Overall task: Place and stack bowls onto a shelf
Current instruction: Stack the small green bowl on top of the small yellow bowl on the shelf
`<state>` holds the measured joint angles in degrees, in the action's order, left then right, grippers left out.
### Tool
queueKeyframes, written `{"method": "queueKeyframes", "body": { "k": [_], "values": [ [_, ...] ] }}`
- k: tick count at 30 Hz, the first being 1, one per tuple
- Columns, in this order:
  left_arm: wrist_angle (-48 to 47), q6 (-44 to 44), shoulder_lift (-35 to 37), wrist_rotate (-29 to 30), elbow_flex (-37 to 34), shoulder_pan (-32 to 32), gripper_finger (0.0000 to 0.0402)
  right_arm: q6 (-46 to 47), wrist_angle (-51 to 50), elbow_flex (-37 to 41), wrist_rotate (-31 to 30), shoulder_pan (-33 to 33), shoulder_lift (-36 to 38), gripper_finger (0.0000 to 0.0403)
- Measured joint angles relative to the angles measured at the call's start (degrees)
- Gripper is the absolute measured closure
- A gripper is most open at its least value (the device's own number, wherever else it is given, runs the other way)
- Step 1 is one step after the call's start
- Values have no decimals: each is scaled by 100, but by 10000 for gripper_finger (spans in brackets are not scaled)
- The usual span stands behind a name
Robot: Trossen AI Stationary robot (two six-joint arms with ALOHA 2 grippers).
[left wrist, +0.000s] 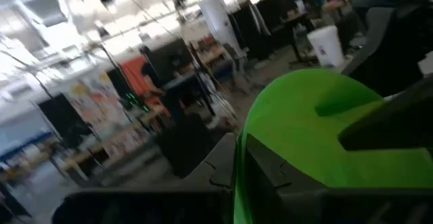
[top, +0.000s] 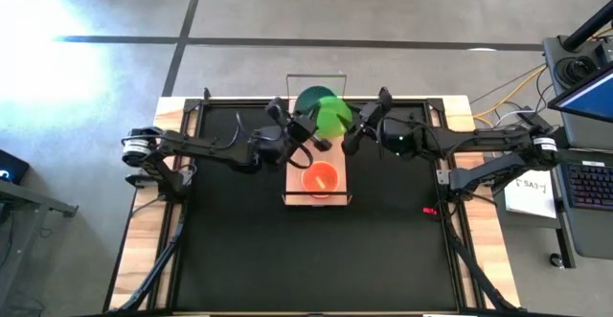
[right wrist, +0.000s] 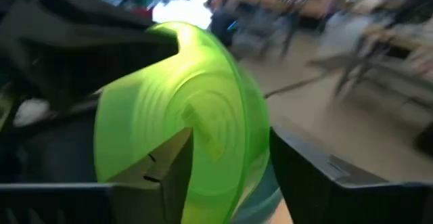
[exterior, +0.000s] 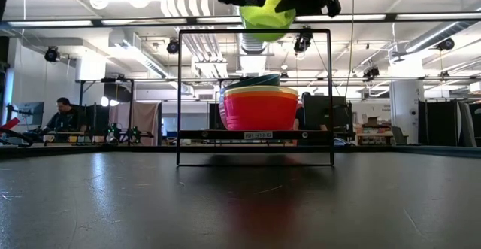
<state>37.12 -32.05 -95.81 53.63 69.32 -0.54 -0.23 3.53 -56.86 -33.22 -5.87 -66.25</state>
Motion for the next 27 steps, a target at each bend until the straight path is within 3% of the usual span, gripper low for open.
{"method": "queueKeyframes", "body": {
  "k": [5, 14, 22, 24, 27],
  "values": [
    [-771, 819, 0, 81, -4, 218, 401, 860, -1072, -9, 937, -39, 206, 196],
    [-1416, 1430, 0, 561, -4, 669, 401, 1648, -2264, -9, 2430, -39, 636, 192],
    [-2619, 2474, 4, 563, -2, 761, 401, 2009, -3087, -9, 2857, -41, 975, 197],
    [-2942, 2775, 4, 476, -2, 753, 401, 2023, -3240, -9, 3140, -39, 1018, 197],
    [-3254, 3239, 7, -260, -2, 753, 401, 2024, -3428, -9, 3395, -33, 1035, 198]
  ]
}}
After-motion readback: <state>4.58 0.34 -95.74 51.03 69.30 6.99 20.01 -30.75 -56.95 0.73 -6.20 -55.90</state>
